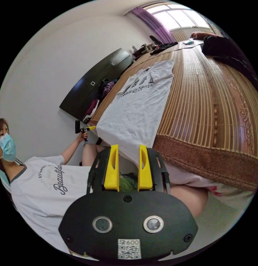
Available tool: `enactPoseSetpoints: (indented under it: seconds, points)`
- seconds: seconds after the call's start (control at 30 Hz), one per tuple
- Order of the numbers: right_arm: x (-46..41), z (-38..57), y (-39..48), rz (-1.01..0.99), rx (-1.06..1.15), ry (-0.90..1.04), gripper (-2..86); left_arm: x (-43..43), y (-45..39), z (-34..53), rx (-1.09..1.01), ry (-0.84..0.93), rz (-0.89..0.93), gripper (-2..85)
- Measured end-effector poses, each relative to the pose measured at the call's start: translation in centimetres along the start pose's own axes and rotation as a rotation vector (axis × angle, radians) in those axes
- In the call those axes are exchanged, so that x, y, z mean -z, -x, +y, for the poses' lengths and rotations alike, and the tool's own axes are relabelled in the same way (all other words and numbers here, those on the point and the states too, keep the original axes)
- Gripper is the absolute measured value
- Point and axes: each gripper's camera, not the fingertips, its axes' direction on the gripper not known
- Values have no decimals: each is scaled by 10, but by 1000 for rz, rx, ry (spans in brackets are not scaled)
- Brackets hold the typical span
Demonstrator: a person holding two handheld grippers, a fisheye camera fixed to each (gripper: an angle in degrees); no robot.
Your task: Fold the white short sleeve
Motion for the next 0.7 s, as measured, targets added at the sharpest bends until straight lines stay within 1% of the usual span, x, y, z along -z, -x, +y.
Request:
enactPoseSetpoints:
  seconds: [0.07, 0.17, 0.23, 0.37, 0.47, 0.6, 0.7]
  points:
    - [10, 10, -11, -29, -4, -33, 87, 4, -24, -16, -15, 58, 70, 109]
    - [13, 27, -29, -74, -16, -52, 86, 0, -58, -34, -38, 115, 85, 106]
    - [11, 38, -39, -120, -11, -49, 85, 2, -78, -44, -55, 110, 97, 100]
    - [3, 71, -65, -218, -44, -77, 83, 17, -116, -59, -92, 54, 230, 84]
    - [-4, 96, -85, -278, -67, -92, 80, 21, -143, -74, -99, 51, 246, 73]
    - [-16, 124, -97, -306, -52, -135, 71, 19, -170, -91, -92, 43, 308, 68]
    - [-31, 145, -92, -287, 24, -143, 63, 24, -196, -95, -103, 21, 316, 57]
